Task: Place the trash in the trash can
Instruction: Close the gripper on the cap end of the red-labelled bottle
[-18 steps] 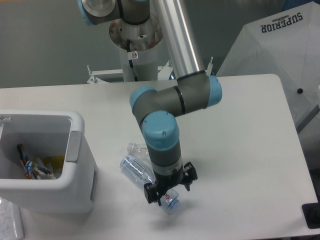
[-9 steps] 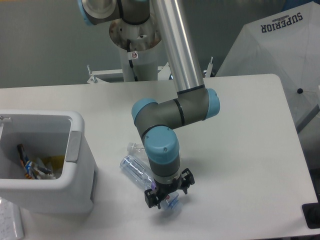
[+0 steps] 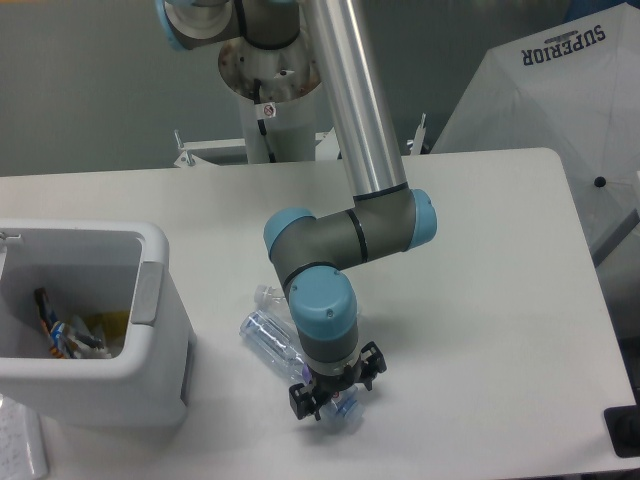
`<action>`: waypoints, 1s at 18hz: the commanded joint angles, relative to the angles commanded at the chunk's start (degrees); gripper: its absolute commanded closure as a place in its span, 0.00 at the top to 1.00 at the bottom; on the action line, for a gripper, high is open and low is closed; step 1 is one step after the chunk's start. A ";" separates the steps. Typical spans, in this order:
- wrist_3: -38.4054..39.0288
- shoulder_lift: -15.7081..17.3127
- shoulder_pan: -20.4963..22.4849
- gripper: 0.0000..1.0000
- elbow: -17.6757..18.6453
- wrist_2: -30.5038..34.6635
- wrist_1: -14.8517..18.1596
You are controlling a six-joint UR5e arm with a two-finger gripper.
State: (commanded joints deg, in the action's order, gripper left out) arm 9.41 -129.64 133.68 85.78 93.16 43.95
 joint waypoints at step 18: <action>-0.62 0.00 -0.62 0.67 0.00 -0.09 -0.35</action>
State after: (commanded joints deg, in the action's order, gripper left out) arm 8.79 -129.64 133.07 85.78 93.08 43.59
